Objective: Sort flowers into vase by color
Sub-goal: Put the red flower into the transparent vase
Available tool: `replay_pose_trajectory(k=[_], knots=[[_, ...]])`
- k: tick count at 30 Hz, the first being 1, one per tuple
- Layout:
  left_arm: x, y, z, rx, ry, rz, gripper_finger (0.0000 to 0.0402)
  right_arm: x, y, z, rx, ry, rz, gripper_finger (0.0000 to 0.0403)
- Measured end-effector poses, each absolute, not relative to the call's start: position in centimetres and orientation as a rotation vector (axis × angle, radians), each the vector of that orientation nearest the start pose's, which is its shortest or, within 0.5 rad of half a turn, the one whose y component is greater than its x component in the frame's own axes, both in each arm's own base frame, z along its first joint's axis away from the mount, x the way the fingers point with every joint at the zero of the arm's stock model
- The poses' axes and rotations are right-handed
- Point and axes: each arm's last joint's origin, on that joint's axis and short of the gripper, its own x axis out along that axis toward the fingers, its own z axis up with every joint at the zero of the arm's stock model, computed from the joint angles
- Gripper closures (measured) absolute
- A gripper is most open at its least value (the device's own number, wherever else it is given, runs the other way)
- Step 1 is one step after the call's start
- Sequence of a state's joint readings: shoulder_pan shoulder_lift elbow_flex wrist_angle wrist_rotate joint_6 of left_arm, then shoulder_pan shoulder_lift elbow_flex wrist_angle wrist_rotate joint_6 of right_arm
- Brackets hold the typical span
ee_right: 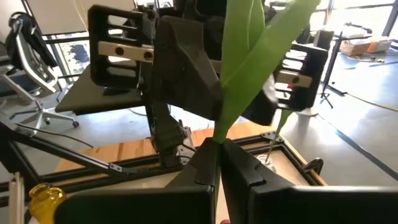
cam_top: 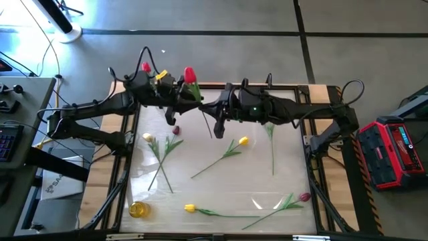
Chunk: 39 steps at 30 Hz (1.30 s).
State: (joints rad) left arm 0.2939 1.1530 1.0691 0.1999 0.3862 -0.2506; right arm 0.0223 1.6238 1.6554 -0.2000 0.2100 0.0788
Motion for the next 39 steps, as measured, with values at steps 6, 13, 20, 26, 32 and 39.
replay_pose_trajectory(k=[6, 13, 20, 26, 32, 39], knots=[[24.8, 6.3, 39.5, -0.193, -0.099, -0.107, 0.0384, 37.2, 0.2, 41.9, 0.063, 0.161, -0.199, 0.0403], [24.6, 6.4, 39.7, -0.165, -0.108, -0.087, 0.0395, 36.7, 0.0, 42.1, 0.045, 0.171, -0.288, 0.0365], [23.8, 6.3, 40.0, -0.167, -0.103, -0.052, 0.0399, 32.3, -0.1, 44.1, 0.089, 0.242, -0.299, 0.0301], [23.7, 6.3, 39.7, -0.159, -0.071, -0.011, 0.0400, 28.0, -0.1, 46.3, 0.088, 0.246, -0.276, 0.0305], [23.7, 6.3, 39.7, -0.158, -0.071, -0.013, 0.0401, 24.2, 0.4, 47.3, 0.081, 0.268, -0.253, 0.0370], [23.6, 6.0, 39.9, -0.156, -0.082, 0.007, 0.0401, 20.7, 1.0, 45.3, 0.104, 0.237, -0.276, 0.0391]])
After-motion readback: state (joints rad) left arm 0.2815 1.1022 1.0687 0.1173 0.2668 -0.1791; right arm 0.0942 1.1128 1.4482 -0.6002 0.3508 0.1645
